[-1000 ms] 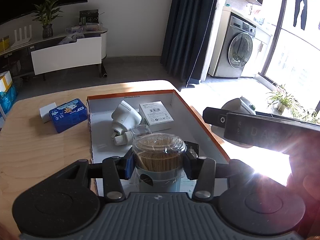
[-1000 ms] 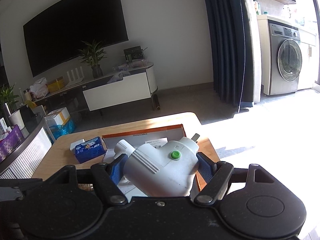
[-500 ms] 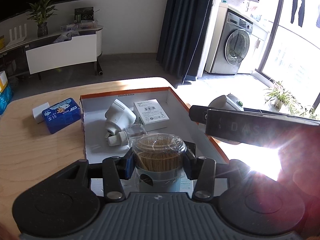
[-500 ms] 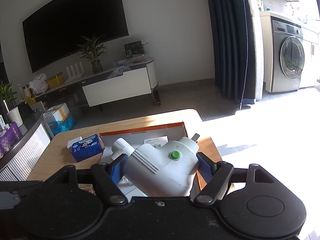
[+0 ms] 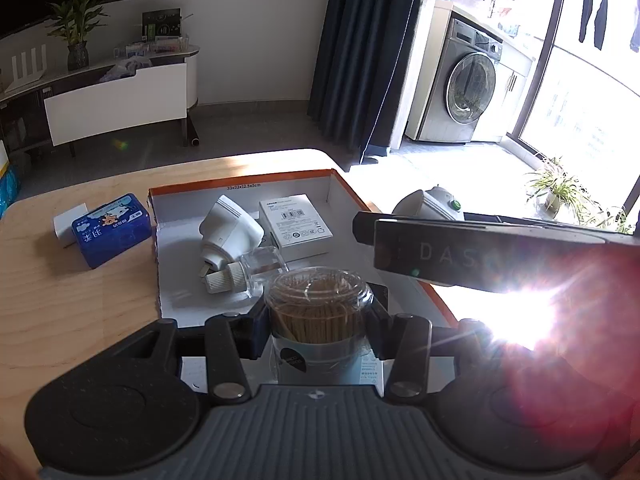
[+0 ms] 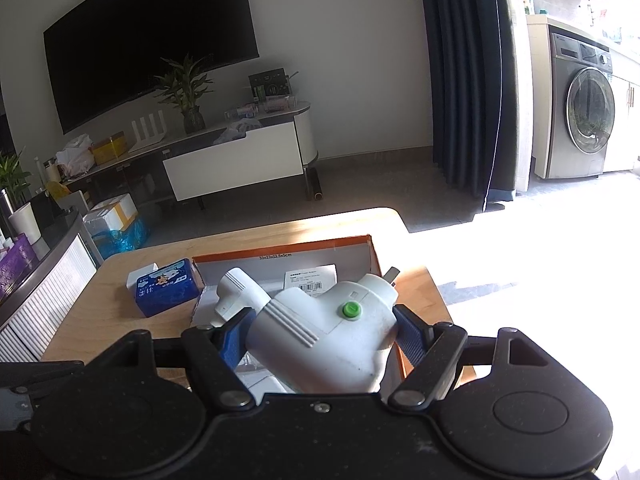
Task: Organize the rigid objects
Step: 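Open the right tool to drop the white plug while the left tool releases the toothpick cup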
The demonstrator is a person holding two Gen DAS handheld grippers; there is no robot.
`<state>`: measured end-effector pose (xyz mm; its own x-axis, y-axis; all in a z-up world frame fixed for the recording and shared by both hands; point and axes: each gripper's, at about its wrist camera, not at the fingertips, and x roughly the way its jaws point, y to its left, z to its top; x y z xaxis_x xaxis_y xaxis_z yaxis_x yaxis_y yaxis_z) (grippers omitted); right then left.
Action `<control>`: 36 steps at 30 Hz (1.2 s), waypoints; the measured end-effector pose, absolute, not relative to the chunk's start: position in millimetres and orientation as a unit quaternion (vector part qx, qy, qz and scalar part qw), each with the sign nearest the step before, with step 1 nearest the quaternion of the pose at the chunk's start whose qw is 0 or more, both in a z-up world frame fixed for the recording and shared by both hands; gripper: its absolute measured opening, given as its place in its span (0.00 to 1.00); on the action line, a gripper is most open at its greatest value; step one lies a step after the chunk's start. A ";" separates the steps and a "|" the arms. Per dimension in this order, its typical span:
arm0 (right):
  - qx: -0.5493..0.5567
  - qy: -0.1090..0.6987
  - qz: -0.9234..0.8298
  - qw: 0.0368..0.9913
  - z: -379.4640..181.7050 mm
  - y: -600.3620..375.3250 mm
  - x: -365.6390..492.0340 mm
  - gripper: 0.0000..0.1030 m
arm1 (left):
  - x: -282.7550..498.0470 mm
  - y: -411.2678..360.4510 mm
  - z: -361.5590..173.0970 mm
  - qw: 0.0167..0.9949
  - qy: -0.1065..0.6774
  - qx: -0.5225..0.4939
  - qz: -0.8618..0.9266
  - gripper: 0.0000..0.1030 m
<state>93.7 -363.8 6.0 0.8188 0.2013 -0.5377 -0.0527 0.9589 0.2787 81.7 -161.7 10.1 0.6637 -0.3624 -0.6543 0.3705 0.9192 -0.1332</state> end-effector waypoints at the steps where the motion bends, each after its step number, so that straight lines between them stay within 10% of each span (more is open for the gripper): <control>1: 0.126 0.295 0.067 0.945 5.6 -364.0 96.0 0.86 | 82.3 -162.0 9.9 0.912 0.358 0.006 -0.201 0.46; 36: 0.146 0.230 0.060 0.960 25.0 -378.3 106.8 0.87 | 93.4 -157.3 22.4 0.912 0.343 -0.023 -0.222 0.60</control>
